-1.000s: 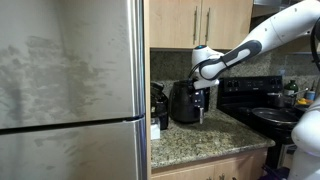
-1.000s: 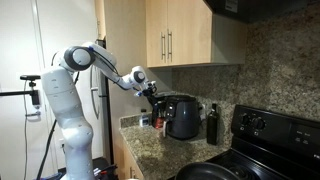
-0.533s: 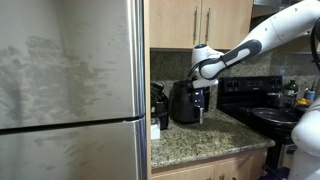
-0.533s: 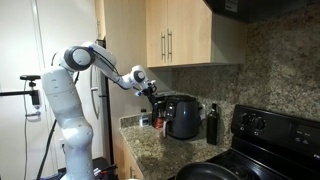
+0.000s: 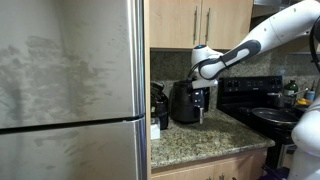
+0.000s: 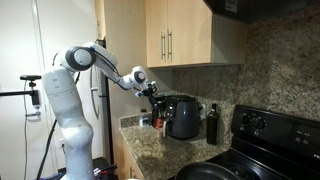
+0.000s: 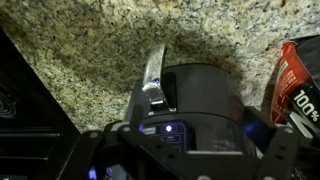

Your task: Press the button of the left side of the air fryer

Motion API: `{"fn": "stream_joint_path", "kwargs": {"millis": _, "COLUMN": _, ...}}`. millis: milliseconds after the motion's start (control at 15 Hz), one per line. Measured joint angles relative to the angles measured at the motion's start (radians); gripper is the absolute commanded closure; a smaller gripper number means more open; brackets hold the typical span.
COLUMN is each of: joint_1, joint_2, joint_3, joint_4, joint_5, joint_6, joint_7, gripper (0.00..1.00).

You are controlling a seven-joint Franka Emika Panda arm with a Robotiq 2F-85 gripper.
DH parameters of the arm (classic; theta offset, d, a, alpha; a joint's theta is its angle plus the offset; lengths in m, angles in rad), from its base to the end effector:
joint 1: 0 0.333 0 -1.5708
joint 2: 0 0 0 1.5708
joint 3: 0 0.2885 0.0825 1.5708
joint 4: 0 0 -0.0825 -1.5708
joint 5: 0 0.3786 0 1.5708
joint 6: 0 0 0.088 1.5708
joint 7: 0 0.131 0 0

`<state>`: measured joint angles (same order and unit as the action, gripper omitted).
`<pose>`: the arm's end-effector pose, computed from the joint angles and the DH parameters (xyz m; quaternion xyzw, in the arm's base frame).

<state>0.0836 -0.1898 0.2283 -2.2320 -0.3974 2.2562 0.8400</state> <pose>0.4971 0.1437 0.4255 0.9661 -0.1488 0.1849 0.1017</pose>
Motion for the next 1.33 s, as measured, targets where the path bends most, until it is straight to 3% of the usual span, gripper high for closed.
{"fn": "stream_joint_path", "kwargs": {"millis": 333, "joint_1": 0.007, "joint_2": 0.111, "joint_3": -0.009, "joint_4": 0.052, "joint_5": 0.098, "joint_6": -0.006, "joint_7": -0.133, "gripper": 0.00}}
{"fn": "stream_joint_path", "kwargs": {"millis": 600, "joint_1": 0.006, "joint_2": 0.156, "joint_3": -0.024, "joint_4": 0.094, "joint_5": -0.096, "joint_6": 0.066, "joint_7": -0.096, "gripper": 0.00}}
{"fn": "stream_joint_path", "kwargs": {"millis": 1333, "joint_1": 0.014, "joint_2": 0.156, "joint_3": -0.030, "joint_4": 0.097, "joint_5": -0.139, "joint_6": 0.082, "joint_7": -0.039, "gripper": 0.00}}
